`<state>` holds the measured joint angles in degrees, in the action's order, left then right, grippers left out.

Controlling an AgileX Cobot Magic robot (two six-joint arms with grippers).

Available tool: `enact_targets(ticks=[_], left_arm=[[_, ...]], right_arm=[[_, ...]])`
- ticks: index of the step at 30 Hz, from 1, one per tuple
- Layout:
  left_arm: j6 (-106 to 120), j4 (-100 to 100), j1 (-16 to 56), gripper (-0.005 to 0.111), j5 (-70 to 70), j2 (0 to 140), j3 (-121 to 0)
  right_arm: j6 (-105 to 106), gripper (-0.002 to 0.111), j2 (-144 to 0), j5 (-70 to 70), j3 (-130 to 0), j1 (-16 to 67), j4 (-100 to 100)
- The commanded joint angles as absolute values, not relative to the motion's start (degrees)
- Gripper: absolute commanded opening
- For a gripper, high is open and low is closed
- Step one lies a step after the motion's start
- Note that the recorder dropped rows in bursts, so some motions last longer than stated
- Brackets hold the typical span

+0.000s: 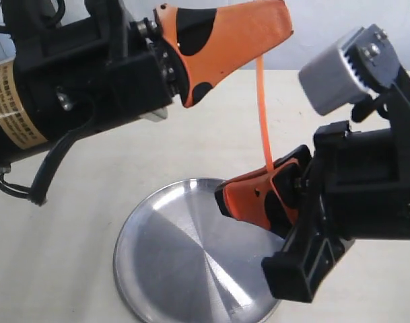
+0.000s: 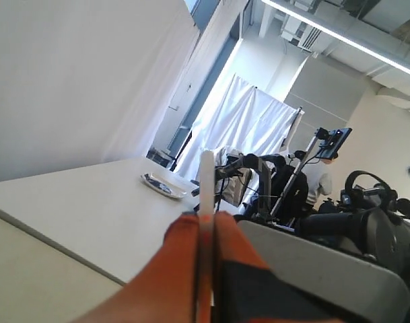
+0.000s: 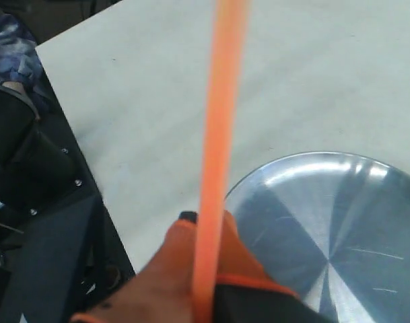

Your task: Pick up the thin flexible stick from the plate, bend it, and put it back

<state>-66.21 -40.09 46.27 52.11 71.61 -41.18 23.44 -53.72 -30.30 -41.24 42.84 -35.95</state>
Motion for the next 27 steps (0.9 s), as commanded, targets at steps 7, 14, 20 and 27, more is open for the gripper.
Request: enact_targets(ticks=[7,14,20,27], left_arm=[[-64.6,-43.9,46.4,0.000,40.6,71.7,-41.2],[-64.5,-46.9,46.4,0.000,36.9,71.7,-41.2],[-68.5,-45.7,46.4,0.008,42.1,71.7,-41.2],[-77.8,-45.9,46.4,0.045,46.1,71.7,-41.2]], right_arm=[[22.4,-0.001,-51.4,-34.6,-41.3,42.8,-38.5],[22.4,-0.001,-47.0,-34.1,-41.3,42.8,-39.0],[22.4,-0.001,-47.8,-30.0,-41.3,42.8,-37.8],[22.4,-0.001,-49.5,-25.7,-41.3,42.8,-37.9]])
